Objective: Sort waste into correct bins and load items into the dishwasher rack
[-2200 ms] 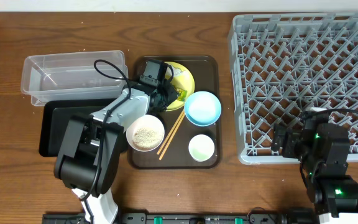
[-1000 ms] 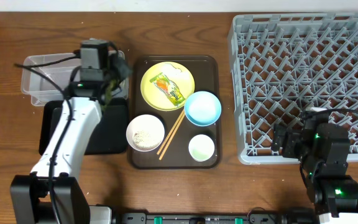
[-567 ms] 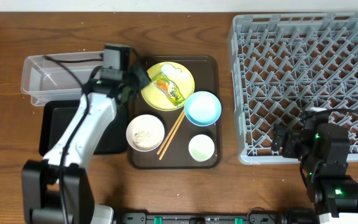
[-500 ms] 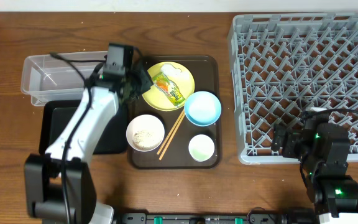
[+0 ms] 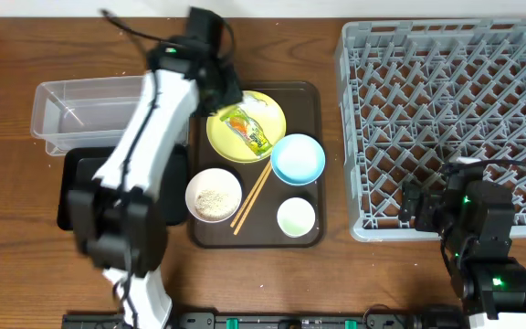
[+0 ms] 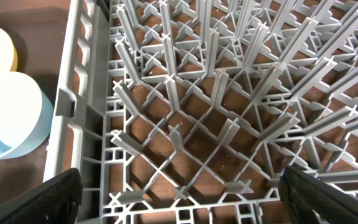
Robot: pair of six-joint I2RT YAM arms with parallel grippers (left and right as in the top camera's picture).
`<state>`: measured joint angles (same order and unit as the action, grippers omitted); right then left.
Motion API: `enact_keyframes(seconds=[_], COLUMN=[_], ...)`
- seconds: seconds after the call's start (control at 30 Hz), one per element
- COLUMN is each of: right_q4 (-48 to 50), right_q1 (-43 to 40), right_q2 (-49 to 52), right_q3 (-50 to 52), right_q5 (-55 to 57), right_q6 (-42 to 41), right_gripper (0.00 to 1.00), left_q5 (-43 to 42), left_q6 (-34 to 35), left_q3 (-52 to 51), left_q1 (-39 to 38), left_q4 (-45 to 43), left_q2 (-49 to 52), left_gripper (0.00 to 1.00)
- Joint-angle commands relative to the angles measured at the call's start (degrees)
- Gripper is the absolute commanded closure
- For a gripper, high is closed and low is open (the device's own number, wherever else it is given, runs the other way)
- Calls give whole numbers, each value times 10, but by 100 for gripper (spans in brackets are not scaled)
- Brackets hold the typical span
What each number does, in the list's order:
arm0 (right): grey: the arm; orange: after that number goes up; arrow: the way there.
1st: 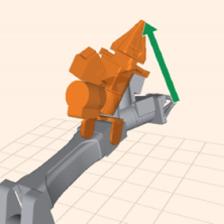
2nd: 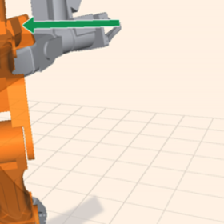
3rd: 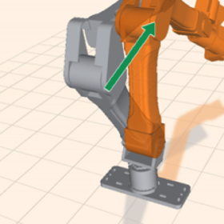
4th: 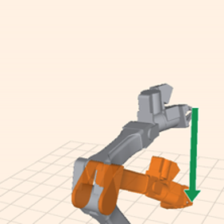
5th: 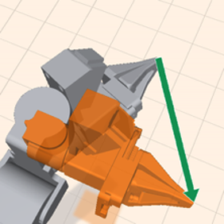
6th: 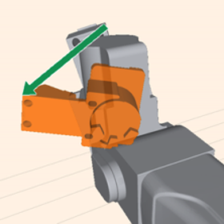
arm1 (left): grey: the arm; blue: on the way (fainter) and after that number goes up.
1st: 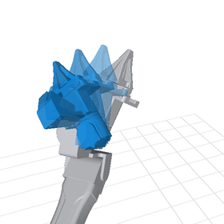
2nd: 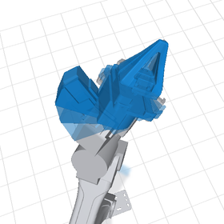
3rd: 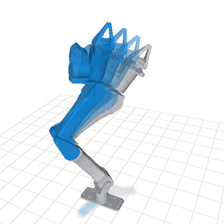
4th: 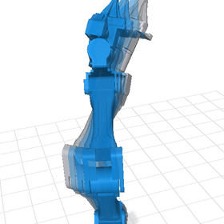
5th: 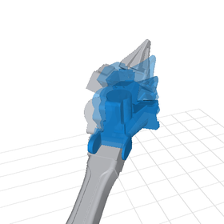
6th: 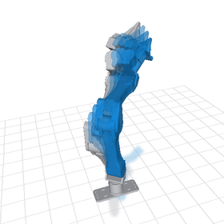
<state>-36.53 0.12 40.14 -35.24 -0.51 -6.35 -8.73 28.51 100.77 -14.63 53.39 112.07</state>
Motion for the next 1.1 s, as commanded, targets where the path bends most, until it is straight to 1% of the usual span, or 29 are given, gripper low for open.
enact_keyframes(seconds=[0.0,0.17,0.3,0.57,0.87,0.9,1.0,1.07], right_q4=[1,1,1,1,0,1,1,0], right_q1=[3,3,3,3,3,3,3,3], right_q2=[0,0,0,0,0,0,0,0], right_q3=[-12,-12,-12,-12,-12,-12,-12,-12], right_q5=[-4,-4,-4,-4,-4,-4,-4,-4], right_q6=[-4,-4,-4,-4,-4,-4,-4,-4], right_gripper=[1,1,1,1,1,1,1,1], left_q5=[9,2,-32,-33,-33,-32,-33,-33], left_q6=[15,61,61,68,76,76,76,76], left_q3=[-2,-2,-2,-3,-22,-22,-22,-22], left_q1=[-14,-17,-18,-22,-26,-27,-30,-31], left_q4=[1,-5,-30,-38,-55,-58,-60,-59], left_q2=[64,118,145,179,180,180,180,180], left_gripper=[53,48,46,46,46,48,64,72])
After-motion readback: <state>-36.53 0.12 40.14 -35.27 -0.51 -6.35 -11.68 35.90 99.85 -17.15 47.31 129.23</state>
